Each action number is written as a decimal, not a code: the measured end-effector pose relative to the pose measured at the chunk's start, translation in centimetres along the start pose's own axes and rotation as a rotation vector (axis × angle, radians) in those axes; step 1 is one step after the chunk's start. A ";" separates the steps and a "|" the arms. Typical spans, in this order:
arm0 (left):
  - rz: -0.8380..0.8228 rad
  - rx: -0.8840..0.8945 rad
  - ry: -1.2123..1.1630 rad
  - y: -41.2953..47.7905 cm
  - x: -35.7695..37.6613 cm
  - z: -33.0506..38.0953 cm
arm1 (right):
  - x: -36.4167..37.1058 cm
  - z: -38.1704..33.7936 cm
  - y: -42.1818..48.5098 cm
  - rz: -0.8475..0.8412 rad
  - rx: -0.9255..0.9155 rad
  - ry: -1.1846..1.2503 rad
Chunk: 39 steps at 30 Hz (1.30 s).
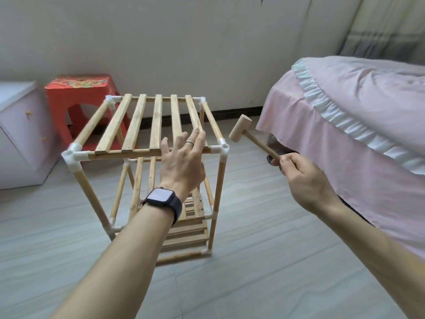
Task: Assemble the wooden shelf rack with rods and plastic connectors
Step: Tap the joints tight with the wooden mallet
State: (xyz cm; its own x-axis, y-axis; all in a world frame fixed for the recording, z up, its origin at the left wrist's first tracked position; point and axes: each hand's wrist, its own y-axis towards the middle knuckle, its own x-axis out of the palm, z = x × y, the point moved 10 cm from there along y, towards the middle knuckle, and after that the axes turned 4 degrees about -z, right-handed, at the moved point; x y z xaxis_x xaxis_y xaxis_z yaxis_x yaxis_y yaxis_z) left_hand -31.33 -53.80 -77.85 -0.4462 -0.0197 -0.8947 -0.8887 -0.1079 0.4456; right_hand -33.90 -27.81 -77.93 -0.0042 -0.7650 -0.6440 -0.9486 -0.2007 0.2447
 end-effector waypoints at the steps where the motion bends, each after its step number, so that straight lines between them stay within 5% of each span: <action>1: -0.007 0.001 -0.004 0.0 0.1 0.0 | -0.5 -1.2 -0.7 0.027 -0.051 -0.057; 10: -0.021 -0.016 0.007 -0.1 0.4 0.0 | -0.8 -6.1 -0.3 -0.072 -0.201 -0.532; 16: -0.035 -0.025 0.023 0.1 0.8 -0.1 | -4.5 -8.2 -1.5 0.337 -0.350 -0.158; 18: -0.042 -0.026 0.023 0.1 1.0 -0.1 | -2.1 -7.5 -1.4 0.197 -0.333 -0.212; 21: -0.048 -0.024 0.031 0.1 1.1 -0.2 | 2.9 -4.6 -0.8 -0.243 -0.122 -0.526; 26: -0.041 -0.024 0.024 0.1 1.2 -0.1 | -1.2 -7.8 -1.3 0.175 -0.330 -0.161; 30: -0.041 -0.024 0.022 0.0 1.1 -0.1 | 2.5 -3.6 -0.4 -0.210 -0.047 -0.571; 35: -0.038 -0.024 0.022 0.0 1.0 0.0 | -1.4 -5.5 -1.0 0.129 -0.229 -0.157; 39: -0.045 -0.026 0.033 0.0 1.1 0.0 | 2.6 -4.1 -1.0 -0.179 -0.148 -0.539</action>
State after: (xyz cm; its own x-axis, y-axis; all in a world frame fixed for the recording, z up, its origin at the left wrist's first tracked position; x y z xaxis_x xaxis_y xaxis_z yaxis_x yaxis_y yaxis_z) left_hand -31.82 -53.80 -78.86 -0.4021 -0.0473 -0.9144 -0.9043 -0.1355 0.4048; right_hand -31.61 -32.15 -76.88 -0.0447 -0.2998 -0.9530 -0.8954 -0.4109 0.1713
